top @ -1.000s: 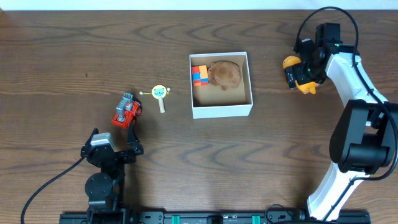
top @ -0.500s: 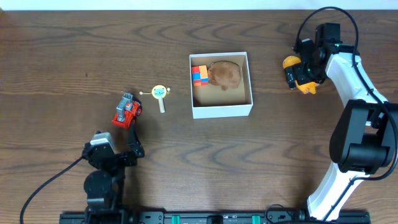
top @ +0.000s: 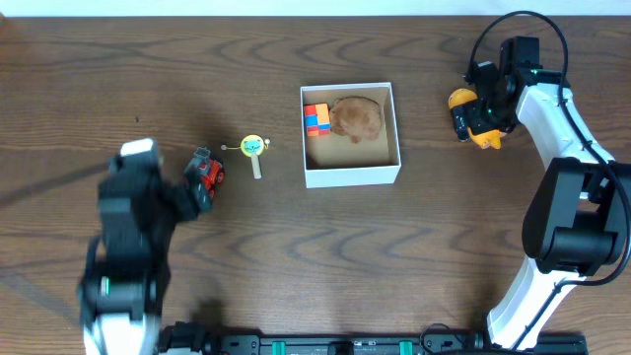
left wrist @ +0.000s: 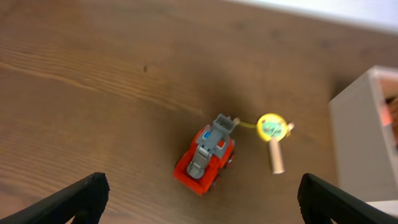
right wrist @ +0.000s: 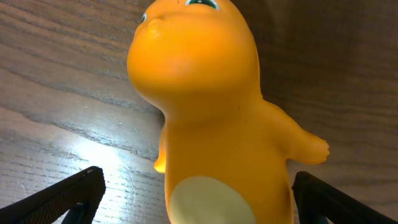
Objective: Pack container
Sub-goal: 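Move the left gripper down over the red toy truck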
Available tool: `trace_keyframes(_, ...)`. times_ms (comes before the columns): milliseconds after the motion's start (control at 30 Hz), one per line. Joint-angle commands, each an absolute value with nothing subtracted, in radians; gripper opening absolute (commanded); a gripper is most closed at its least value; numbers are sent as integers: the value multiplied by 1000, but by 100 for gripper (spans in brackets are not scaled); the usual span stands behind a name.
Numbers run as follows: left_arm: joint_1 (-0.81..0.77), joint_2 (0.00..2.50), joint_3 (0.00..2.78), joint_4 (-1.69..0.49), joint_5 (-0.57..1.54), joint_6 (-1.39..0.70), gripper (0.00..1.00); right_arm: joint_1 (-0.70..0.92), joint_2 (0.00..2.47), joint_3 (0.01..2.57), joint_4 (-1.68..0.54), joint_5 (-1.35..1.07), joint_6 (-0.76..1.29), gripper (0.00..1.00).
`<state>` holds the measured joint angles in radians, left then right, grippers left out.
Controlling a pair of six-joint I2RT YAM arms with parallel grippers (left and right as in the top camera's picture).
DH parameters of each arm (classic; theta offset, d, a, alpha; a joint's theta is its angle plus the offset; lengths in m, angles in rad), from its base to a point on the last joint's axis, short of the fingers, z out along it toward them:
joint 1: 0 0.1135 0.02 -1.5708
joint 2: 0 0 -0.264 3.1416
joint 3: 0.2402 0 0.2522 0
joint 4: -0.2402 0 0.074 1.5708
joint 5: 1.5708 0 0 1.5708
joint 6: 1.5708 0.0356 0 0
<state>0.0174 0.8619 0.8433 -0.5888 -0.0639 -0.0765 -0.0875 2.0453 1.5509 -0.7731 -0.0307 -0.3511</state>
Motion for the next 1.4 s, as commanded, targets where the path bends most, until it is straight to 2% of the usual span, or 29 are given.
trace_keyframes(0,14,1041,903,-565,-79,34,98,-80,2056,1554,-774,-38,-353,99)
trace_keyframes(367,14,1379,905,-442,-67,259,98,-80,2056,1554,-774,-38,-353,99)
trace_keyframes(800,14,1588,905,-370,-68,277,100,-80,2056,1554,-774,-38,-353,99)
trace_keyframes(900,14,1613,905,-371,-68,276,97,-80,2056,1554,-774,-38,-353,99)
trace_keyframes(1000,14,1620,905,-376,-68,276,82,-80,2056,1554,-774,-38,-353,99)
trace_keyframes(1100,14,1618,906,-375,-68,276,54,-80,2056,1554,-774,-38,-353,99)
trace_keyframes(1267,14,1618,905,-376,-68,276,46,-80,2056,1554,-774,-38,-353,99)
trace_keyframes(1367,14,1618,906,-375,-68,276,46,-80,2056,1554,-774,-38,-353,99)
